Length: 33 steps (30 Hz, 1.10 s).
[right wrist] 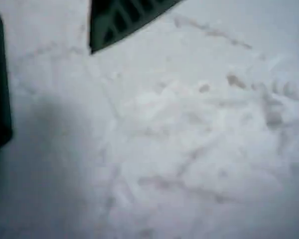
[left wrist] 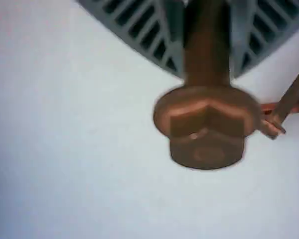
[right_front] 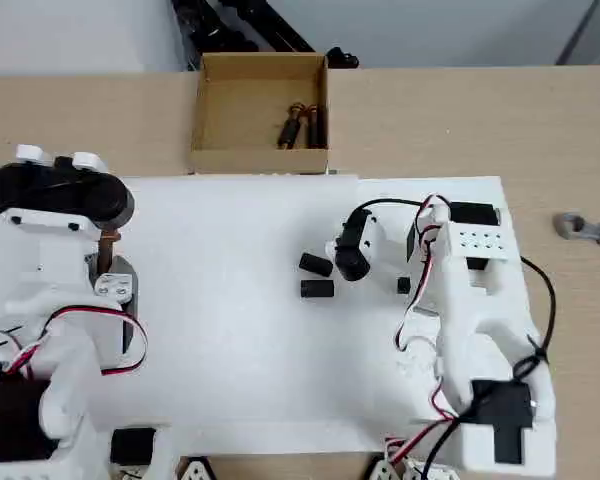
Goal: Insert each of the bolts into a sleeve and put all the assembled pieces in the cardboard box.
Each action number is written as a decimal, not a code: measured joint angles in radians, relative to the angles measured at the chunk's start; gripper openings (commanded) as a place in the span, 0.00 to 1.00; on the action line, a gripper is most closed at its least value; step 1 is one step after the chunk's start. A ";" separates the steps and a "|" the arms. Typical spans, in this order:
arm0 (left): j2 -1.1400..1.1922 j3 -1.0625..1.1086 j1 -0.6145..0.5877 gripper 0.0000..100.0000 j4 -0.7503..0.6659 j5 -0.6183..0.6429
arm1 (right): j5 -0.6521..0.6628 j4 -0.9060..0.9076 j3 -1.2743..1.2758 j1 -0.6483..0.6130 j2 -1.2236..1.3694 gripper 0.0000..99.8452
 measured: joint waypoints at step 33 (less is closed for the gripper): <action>0.000 0.006 -0.141 0.00 -0.003 -0.002 | 0.000 -0.147 -0.041 0.003 0.203 0.14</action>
